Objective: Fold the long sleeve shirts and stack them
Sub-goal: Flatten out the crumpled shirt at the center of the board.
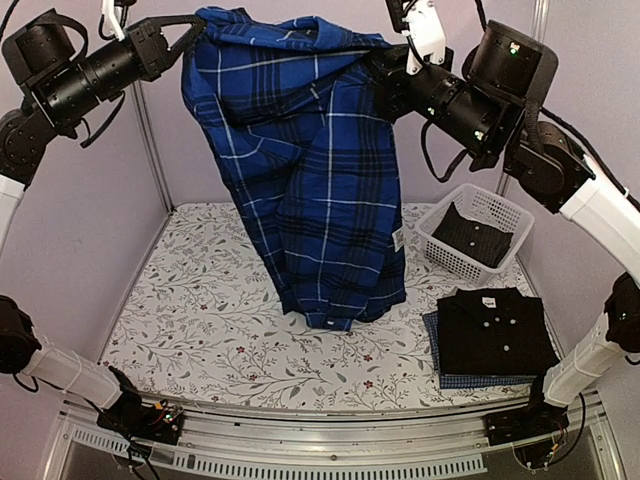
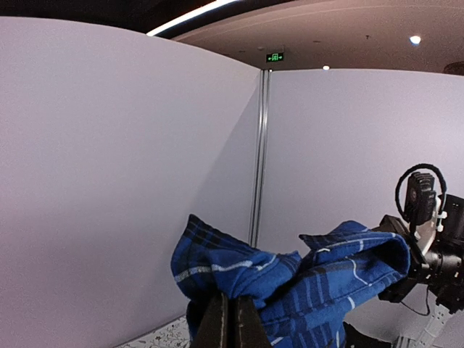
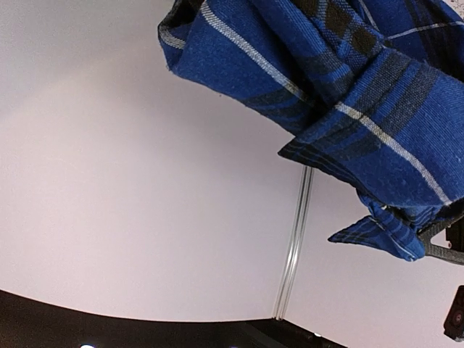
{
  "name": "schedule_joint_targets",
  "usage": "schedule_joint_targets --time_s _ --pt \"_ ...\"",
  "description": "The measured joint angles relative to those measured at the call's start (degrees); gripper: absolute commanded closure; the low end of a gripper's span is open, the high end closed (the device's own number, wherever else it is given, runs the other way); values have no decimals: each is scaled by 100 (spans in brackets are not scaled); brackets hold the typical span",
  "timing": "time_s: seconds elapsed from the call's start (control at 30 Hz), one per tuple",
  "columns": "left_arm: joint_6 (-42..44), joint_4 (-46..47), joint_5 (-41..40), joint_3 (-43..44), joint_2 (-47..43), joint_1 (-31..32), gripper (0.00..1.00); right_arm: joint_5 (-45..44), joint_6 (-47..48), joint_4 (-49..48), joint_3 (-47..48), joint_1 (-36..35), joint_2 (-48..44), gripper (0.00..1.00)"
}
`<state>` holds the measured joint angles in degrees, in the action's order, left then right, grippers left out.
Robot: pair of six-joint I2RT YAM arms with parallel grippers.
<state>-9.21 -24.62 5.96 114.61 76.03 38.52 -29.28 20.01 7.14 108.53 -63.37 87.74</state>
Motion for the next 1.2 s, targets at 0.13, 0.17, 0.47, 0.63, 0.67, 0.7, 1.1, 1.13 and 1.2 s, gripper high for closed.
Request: schedule_joint_targets --time_s 0.13,0.17,0.47,0.63,0.67,0.7,1.1,1.13,1.2 --pt "48 87 0 157 39 -9 100 461 44 328 501 66 138 100" --pt "44 98 -20 212 101 -44 100 625 13 420 573 166 201 100" --pt "-778 505 1025 -743 1469 -1609 100 3152 -1493 929 63 2253 1268 100" --pt "-1283 619 1700 -1434 3073 -2168 100 3941 -2208 1132 -149 2820 2564 100" --pt "-1344 597 1764 -1475 3383 -2210 100 4041 -2323 1196 -149 2872 2855 100" --pt "-1401 577 1803 -1513 3646 -2238 100 4103 -2422 1263 -153 2903 3115 100" --pt "-1497 -4 1762 -332 4291 -2260 59 4048 -2983 1488 -26 2942 3816 100" --pt "-1445 -72 1733 -98 4371 -2271 50 3995 -3012 1491 -17 2951 3816 100" --pt "-1379 -243 1698 258 4516 -2304 38 3888 -3053 1499 -17 2977 3823 100"
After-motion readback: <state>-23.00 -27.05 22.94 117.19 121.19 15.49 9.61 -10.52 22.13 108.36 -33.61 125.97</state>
